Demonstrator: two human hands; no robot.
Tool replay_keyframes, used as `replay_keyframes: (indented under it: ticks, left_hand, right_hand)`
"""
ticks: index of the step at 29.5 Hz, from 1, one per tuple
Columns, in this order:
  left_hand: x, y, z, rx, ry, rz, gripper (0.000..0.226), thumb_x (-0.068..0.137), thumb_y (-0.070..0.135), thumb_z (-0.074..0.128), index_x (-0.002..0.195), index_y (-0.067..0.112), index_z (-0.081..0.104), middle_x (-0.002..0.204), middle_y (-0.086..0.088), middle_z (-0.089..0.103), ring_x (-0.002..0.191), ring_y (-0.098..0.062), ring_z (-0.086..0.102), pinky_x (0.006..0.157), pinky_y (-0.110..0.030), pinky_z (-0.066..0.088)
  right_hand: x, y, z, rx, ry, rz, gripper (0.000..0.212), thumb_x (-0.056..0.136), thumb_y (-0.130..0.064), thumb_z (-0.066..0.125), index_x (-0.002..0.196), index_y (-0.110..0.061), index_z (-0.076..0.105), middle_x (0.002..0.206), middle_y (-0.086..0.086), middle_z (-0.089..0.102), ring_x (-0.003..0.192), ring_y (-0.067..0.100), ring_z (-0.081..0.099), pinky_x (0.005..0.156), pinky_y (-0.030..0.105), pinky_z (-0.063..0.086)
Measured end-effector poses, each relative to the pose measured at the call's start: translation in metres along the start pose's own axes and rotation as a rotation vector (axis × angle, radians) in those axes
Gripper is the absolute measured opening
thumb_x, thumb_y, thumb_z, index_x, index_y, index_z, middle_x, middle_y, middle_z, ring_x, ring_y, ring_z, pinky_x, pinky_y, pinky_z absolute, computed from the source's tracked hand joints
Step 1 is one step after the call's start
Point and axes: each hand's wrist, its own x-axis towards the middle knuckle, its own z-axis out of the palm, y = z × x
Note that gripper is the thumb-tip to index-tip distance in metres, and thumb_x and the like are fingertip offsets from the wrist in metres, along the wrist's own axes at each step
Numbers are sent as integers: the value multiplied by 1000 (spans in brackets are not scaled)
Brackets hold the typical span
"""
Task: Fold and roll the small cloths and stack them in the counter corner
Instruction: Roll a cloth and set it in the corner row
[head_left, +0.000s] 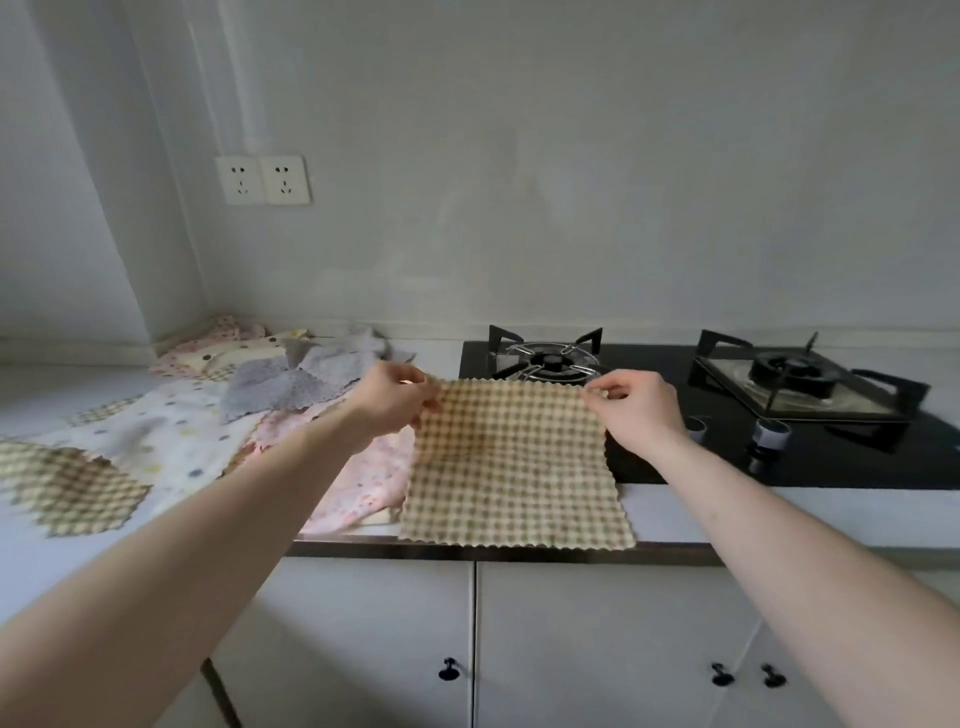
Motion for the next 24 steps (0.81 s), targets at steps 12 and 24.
replay_keyframes:
  ticks: [12, 24]
  left_hand:
    - [-70, 5, -17, -124, 5, 76, 8, 97, 14, 65, 97, 11, 73, 95, -7, 75, 83, -16, 72, 67, -28, 56]
    - [-125, -34, -11, 161, 11, 121, 11, 92, 21, 69, 93, 25, 79, 84, 10, 74, 69, -7, 68, 56, -11, 47]
  right_hand:
    - [-60, -21, -41, -82, -92, -43, 16, 82, -16, 71, 76, -30, 75, 80, -13, 74, 85, 5, 69, 81, 28, 55]
    - [-119, 10, -44, -268, -276, -166, 17, 79, -18, 68, 75, -34, 72, 90, -19, 73, 92, 2, 67, 82, 27, 53]
